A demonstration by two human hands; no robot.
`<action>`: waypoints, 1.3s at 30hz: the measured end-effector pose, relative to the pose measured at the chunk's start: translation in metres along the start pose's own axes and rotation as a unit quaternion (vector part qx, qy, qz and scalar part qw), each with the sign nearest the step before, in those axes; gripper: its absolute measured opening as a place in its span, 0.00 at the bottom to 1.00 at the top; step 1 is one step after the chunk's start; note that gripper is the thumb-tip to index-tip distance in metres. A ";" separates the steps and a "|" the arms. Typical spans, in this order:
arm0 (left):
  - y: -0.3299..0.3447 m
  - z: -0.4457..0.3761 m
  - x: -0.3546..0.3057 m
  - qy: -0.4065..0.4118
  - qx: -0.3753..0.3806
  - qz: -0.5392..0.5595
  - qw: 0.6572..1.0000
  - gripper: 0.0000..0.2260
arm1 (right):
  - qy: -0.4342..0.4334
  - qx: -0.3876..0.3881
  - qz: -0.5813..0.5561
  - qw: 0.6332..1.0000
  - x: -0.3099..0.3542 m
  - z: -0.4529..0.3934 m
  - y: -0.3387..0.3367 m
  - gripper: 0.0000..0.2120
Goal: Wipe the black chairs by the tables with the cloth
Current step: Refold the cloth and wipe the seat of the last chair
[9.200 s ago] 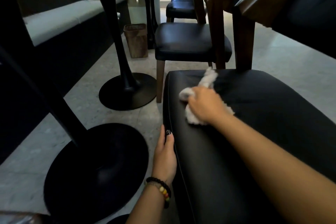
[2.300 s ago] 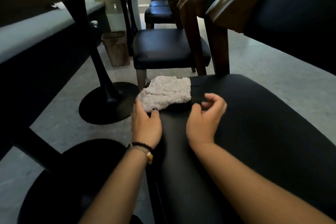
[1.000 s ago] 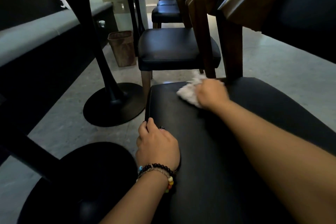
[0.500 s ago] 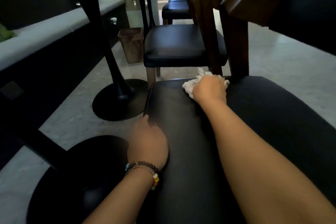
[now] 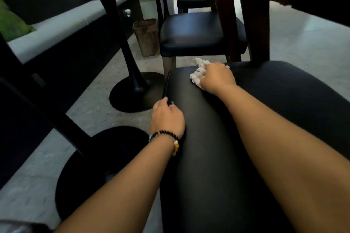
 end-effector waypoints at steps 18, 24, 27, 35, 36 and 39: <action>0.010 0.036 0.063 -0.175 0.346 0.342 0.856 0.36 | -0.136 -0.004 0.021 0.990 0.066 0.263 0.000 0.17; -0.007 0.096 0.075 -0.208 0.538 0.327 0.749 0.19 | -0.212 0.017 0.068 0.975 0.081 0.324 0.006 0.21; -0.008 0.113 0.075 -0.231 0.540 0.349 0.730 0.16 | -0.223 0.011 0.122 0.967 0.085 0.352 0.015 0.21; -0.001 0.123 0.068 -0.228 0.515 0.406 0.720 0.19 | -0.253 -0.209 0.041 0.944 0.071 0.387 0.011 0.14; 0.004 0.127 0.069 -0.232 0.519 0.403 0.717 0.21 | -0.229 -0.251 0.002 0.940 0.058 0.390 0.005 0.14; 0.010 0.121 0.080 -0.221 0.418 0.379 0.796 0.16 | -0.070 -0.377 -0.079 0.920 0.001 0.398 -0.008 0.16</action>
Point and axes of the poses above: each hand's wrist, its own z-axis away from the middle knuckle, its own y-axis out of the palm, x = y × z, the point moved 6 cm from there along -z, towards the middle knuckle, and after that the axes turned 1 degree about x, right-handed, at the moved point
